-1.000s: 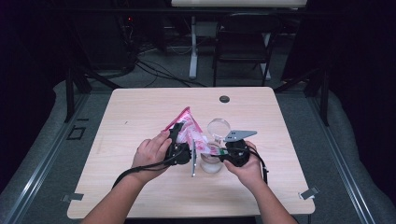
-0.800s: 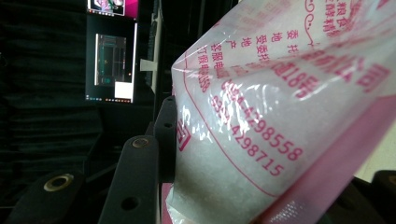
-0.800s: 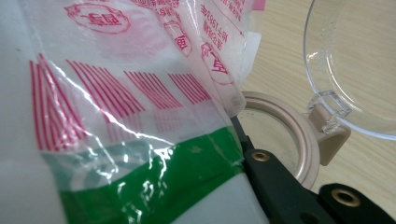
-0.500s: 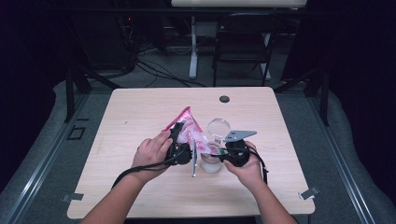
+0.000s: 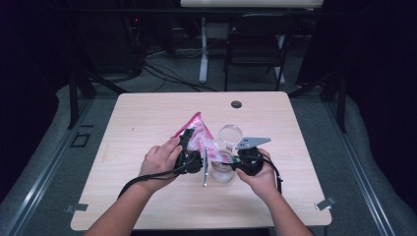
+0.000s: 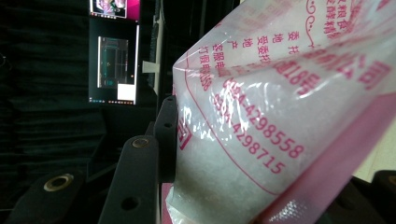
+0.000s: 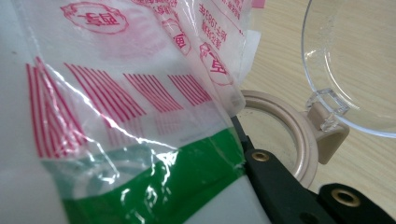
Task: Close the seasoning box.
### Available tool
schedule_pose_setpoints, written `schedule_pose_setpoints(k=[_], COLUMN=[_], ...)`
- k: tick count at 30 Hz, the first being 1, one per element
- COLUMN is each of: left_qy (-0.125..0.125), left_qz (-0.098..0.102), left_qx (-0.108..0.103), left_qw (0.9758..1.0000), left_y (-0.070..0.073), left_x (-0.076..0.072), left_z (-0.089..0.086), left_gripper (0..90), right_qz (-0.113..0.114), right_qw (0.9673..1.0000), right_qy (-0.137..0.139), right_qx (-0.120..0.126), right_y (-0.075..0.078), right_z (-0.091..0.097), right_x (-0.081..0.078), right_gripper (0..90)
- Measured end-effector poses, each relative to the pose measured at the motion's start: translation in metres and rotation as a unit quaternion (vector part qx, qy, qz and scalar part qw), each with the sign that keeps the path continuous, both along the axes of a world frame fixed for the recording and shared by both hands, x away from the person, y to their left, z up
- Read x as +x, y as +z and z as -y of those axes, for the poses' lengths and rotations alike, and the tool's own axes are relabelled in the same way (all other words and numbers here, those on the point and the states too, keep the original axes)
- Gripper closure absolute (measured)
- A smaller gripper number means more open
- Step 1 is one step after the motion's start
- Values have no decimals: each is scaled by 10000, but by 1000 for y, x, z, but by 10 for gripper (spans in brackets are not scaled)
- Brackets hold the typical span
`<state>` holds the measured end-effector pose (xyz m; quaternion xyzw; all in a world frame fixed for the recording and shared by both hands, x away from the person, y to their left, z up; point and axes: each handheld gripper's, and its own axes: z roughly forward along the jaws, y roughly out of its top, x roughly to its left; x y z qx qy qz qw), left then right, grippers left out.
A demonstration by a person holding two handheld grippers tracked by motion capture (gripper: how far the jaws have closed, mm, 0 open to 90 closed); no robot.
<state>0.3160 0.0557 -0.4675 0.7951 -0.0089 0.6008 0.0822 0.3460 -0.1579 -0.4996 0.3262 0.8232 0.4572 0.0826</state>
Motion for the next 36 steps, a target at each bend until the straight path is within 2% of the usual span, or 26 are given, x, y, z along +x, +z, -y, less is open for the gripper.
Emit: schedule_pose_setpoints(k=[18,36], left_qy=[-21,-64], left_qz=[47,65], left_qx=[62,84], left_qw=[10000,9999], left_y=[2,2], left_x=[-1,-2], left_z=[2,6], left_gripper=[630,630], right_qz=[-25,-5], right_qw=[10000,9999], right_qy=[2,-125], right_qx=[14,25], right_y=[0,-1], right_z=[1,4], right_x=[0,1], right_gripper=[900,900])
